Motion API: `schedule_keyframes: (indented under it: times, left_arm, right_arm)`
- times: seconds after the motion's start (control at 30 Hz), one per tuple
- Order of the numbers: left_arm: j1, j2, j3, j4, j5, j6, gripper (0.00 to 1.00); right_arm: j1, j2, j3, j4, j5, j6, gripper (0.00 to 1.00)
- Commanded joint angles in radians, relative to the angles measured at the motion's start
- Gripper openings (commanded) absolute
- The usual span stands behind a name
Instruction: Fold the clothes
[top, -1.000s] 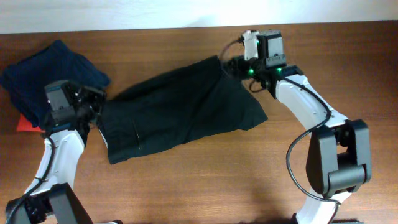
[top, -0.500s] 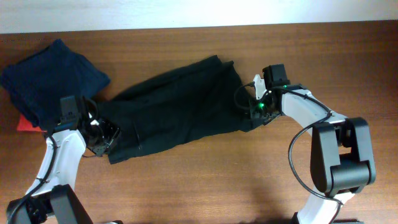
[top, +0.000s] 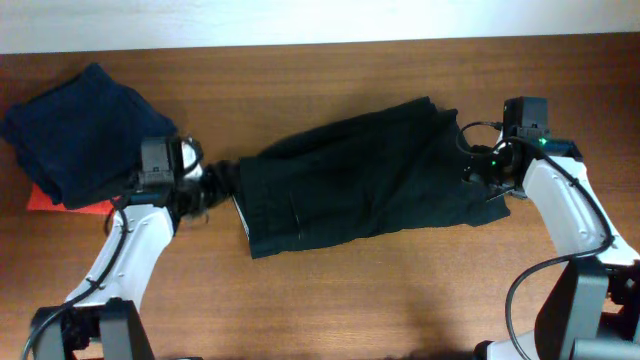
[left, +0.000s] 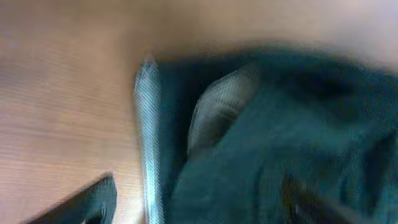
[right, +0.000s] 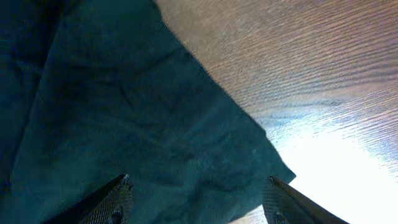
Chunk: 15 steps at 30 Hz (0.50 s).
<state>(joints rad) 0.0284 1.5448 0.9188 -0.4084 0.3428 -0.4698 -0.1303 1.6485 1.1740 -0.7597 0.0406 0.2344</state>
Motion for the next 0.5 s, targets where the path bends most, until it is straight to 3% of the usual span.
schedule_keyframes:
  times: [0.0,0.17,0.23,0.3,0.43,0.47]
  left_arm:
    - [-0.055,-0.005,0.011,0.192,-0.030,0.017,0.82]
    - [-0.101,0.158,0.011,0.366,-0.028,0.031,0.82]
    - [-0.101,0.210,0.011,0.410,-0.029,0.031,0.77]
    - [-0.101,0.229,0.011,0.444,-0.028,0.031,0.58]
    - [-0.100,0.228,0.011,0.439,-0.004,0.031,0.01]
    - [-0.095,0.223,0.016,0.436,0.014,0.031,0.01]
  right_arm:
    - [0.006,-0.026,-0.003,-0.004,-0.183,-0.049,0.64]
    - [0.006,-0.024,-0.004,-0.056,-0.195,-0.055,0.65]
    - [0.006,-0.023,-0.005,-0.064,-0.195,-0.054,0.65]
    - [0.006,-0.023,-0.005,-0.064,-0.195,-0.054,0.65]
    - [0.006,-0.023,-0.005,-0.063,-0.189,-0.055,0.65]
    - [0.005,-0.023,-0.005,-0.060,-0.183,-0.055,0.65]
